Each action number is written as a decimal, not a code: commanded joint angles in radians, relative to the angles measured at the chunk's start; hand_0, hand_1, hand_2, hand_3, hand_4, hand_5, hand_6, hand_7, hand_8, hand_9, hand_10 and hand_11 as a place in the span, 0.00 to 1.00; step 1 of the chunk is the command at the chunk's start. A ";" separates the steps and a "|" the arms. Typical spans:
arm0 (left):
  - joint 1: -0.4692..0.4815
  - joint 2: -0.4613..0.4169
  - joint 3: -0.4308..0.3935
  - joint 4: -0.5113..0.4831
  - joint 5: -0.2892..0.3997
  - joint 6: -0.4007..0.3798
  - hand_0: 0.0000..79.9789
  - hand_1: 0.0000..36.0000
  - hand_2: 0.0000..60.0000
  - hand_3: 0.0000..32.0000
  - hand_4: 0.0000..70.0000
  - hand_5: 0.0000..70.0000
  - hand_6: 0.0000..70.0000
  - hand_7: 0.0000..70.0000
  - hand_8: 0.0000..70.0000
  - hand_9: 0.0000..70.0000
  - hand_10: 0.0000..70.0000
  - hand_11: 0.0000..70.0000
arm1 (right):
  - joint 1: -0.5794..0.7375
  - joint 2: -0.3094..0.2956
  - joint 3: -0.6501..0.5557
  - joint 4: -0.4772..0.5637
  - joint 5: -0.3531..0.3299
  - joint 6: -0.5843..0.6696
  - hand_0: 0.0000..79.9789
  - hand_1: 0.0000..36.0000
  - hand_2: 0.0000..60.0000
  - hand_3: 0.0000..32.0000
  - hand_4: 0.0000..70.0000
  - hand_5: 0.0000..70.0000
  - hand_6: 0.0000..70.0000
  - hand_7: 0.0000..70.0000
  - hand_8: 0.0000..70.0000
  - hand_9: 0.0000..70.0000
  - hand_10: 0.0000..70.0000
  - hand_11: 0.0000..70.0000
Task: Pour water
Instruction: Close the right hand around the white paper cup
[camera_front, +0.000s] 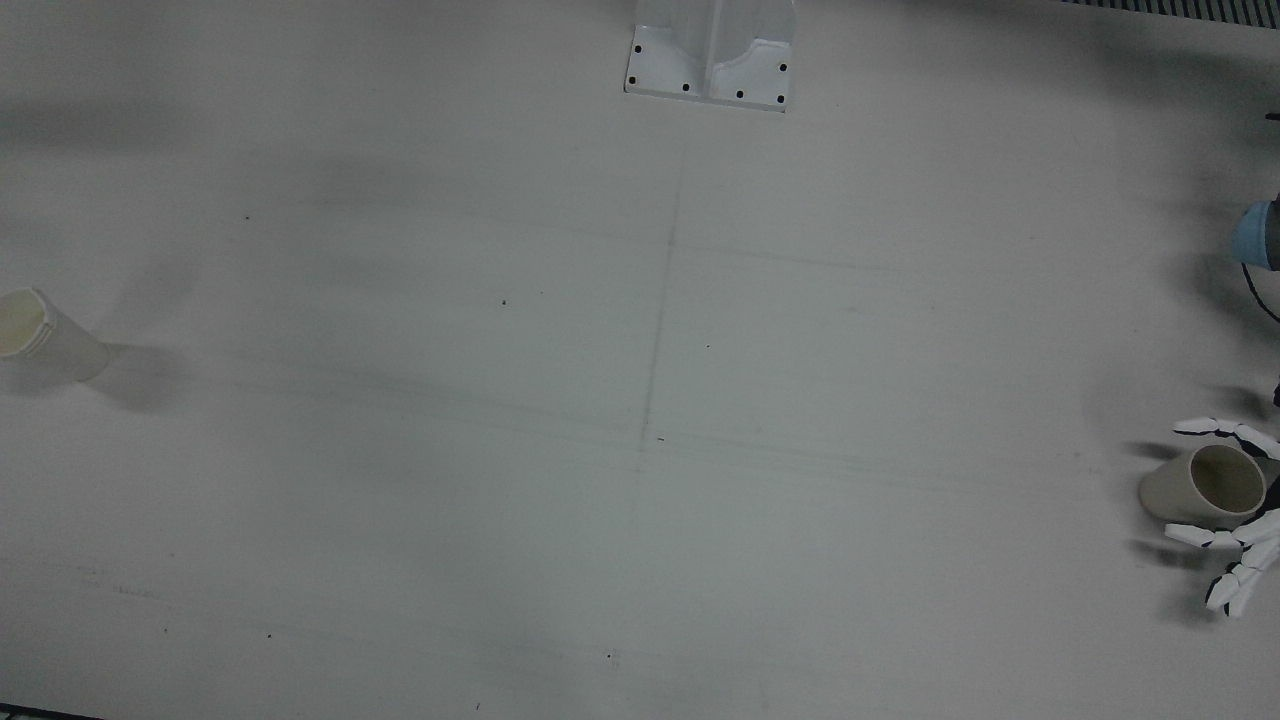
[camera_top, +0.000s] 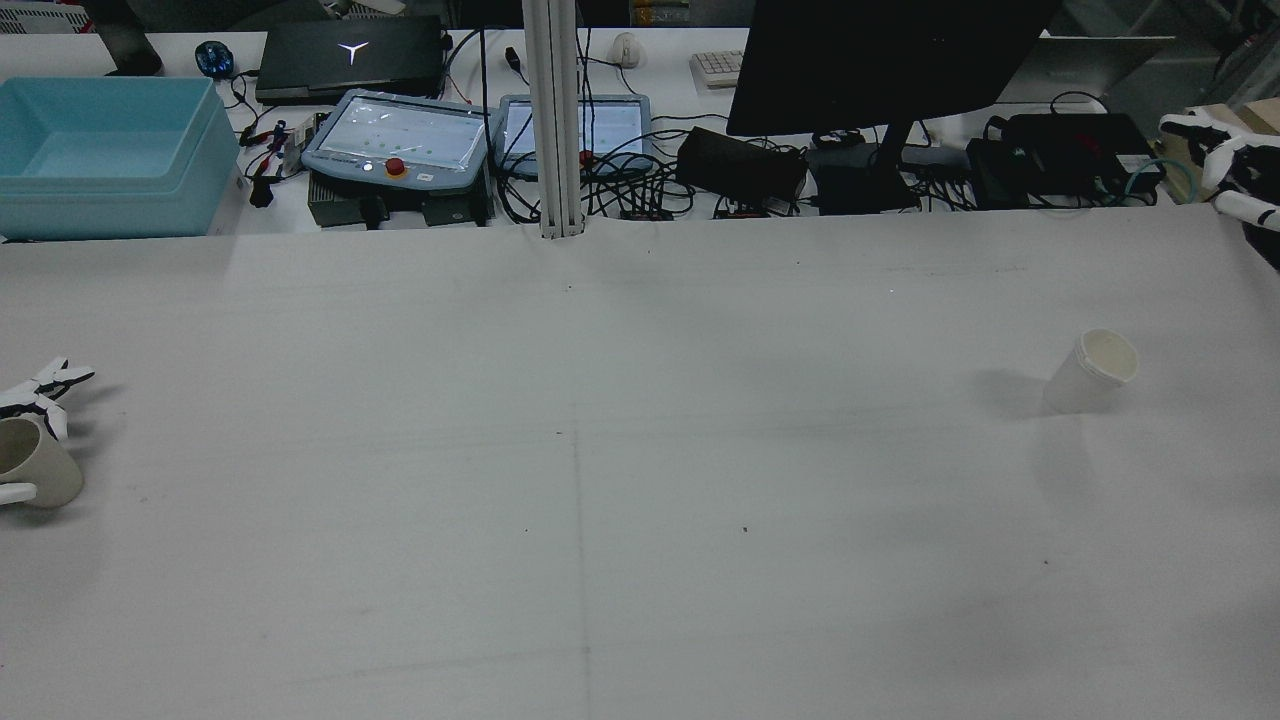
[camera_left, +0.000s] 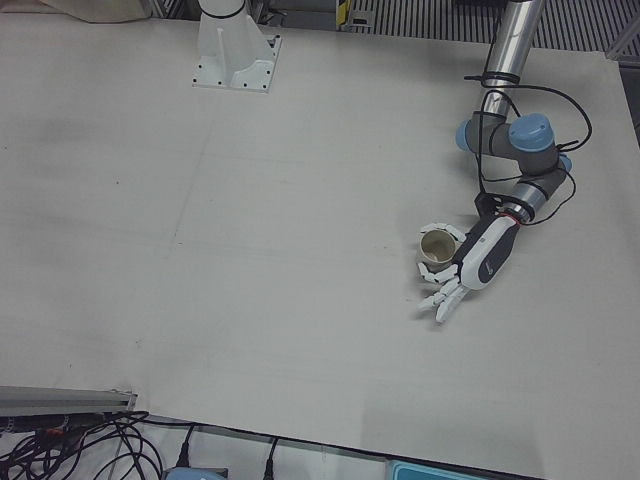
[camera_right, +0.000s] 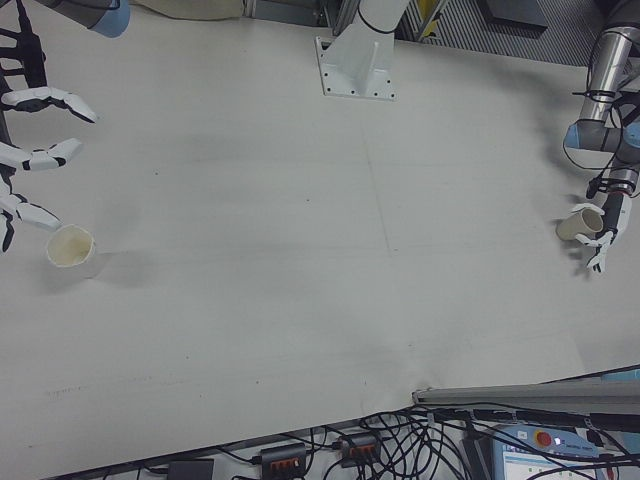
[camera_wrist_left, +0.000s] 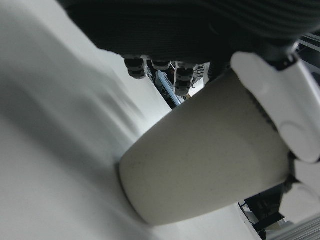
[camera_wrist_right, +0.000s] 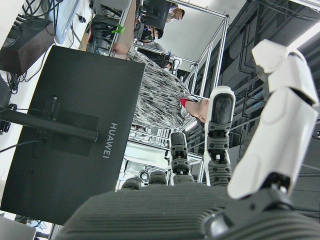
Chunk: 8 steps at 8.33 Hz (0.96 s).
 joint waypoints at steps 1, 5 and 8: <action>0.003 0.001 -0.002 0.021 -0.007 -0.049 0.54 0.26 0.50 0.00 0.80 1.00 0.16 0.22 0.03 0.05 0.08 0.11 | 0.002 -0.007 -0.003 0.000 -0.002 0.002 0.58 0.39 0.49 0.00 0.66 0.58 0.20 0.29 0.03 0.04 0.00 0.00; 0.003 0.002 0.000 0.030 -0.034 -0.169 0.70 1.00 1.00 0.00 0.82 1.00 0.18 0.24 0.07 0.08 0.11 0.19 | -0.009 -0.006 -0.426 0.225 -0.003 -0.035 0.60 0.53 0.41 0.00 0.03 0.39 0.07 0.04 0.00 0.00 0.00 0.00; 0.003 0.011 0.001 0.035 -0.059 -0.213 0.68 1.00 1.00 0.00 0.82 1.00 0.18 0.24 0.07 0.08 0.11 0.18 | -0.143 0.083 -0.617 0.408 0.002 -0.133 0.61 0.57 0.44 0.00 0.00 0.37 0.06 0.00 0.00 0.00 0.00 0.02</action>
